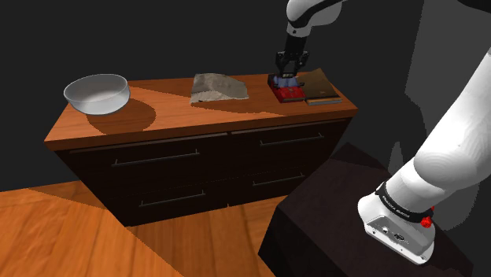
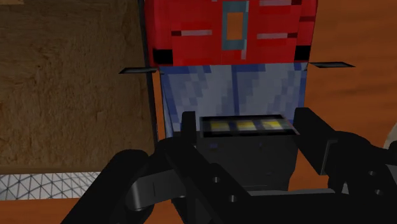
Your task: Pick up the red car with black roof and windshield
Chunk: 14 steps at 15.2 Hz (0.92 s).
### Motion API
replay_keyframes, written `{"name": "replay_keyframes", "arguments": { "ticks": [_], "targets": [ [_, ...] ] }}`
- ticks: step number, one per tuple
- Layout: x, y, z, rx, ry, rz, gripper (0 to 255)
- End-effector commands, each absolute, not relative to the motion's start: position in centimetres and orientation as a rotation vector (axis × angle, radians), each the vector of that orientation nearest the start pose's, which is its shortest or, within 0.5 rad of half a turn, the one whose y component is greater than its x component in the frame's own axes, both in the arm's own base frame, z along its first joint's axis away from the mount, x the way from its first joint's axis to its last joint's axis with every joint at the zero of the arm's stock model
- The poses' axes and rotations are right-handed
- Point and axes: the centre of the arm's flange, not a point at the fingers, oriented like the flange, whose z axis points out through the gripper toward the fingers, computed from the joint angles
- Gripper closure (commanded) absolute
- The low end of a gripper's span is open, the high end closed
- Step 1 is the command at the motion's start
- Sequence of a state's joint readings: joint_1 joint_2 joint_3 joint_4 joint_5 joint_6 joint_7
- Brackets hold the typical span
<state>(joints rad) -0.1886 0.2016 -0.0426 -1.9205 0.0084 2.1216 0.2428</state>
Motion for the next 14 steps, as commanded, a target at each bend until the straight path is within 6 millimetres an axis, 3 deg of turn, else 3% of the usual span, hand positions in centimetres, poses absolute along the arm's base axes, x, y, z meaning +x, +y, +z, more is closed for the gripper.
{"name": "replay_keyframes", "arguments": {
  "ticks": [1,6,14],
  "targets": [
    [58.7,-13.7,38.8,-3.054,0.744,0.001,255],
    [58.6,-13.7,38.8,-3.054,0.744,0.001,255],
    [58.6,-13.7,43.0,-3.054,0.744,0.001,255]
  ]
}}
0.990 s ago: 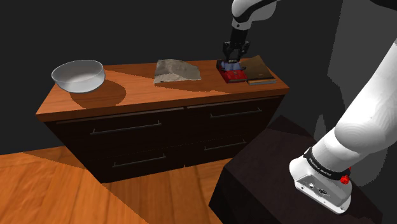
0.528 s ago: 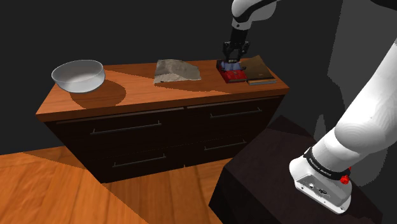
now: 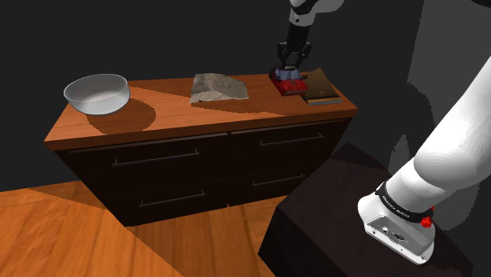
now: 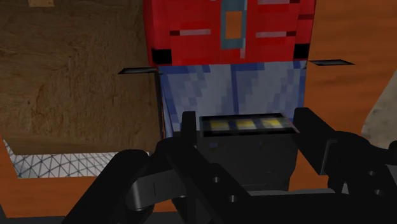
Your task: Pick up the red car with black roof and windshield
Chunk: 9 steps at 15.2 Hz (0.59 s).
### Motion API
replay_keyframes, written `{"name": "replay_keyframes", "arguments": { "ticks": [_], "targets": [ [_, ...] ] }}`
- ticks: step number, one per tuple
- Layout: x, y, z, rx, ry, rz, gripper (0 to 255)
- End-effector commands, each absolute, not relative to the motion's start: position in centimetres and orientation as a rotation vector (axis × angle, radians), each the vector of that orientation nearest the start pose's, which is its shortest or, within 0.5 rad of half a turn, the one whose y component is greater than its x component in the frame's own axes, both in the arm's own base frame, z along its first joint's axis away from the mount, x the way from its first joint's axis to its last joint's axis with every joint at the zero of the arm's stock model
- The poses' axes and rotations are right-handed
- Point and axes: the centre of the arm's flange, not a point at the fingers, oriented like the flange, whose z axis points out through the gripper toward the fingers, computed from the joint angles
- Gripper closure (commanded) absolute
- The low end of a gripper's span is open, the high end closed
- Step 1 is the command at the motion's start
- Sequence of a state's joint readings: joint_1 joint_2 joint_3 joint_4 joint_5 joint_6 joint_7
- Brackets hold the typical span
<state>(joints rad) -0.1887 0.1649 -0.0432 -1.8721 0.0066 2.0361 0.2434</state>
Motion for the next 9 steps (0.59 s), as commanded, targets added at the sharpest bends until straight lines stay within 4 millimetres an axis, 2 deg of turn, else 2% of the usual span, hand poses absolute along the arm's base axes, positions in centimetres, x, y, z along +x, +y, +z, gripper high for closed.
{"name": "replay_keyframes", "arguments": {
  "ticks": [1,7,9],
  "targets": [
    [58.6,-13.7,43.6,-3.054,0.744,0.001,255],
    [58.6,-13.7,46.7,-3.054,0.744,0.001,255],
    [58.6,-13.7,46.8,-3.054,0.744,0.001,255]
  ]
}}
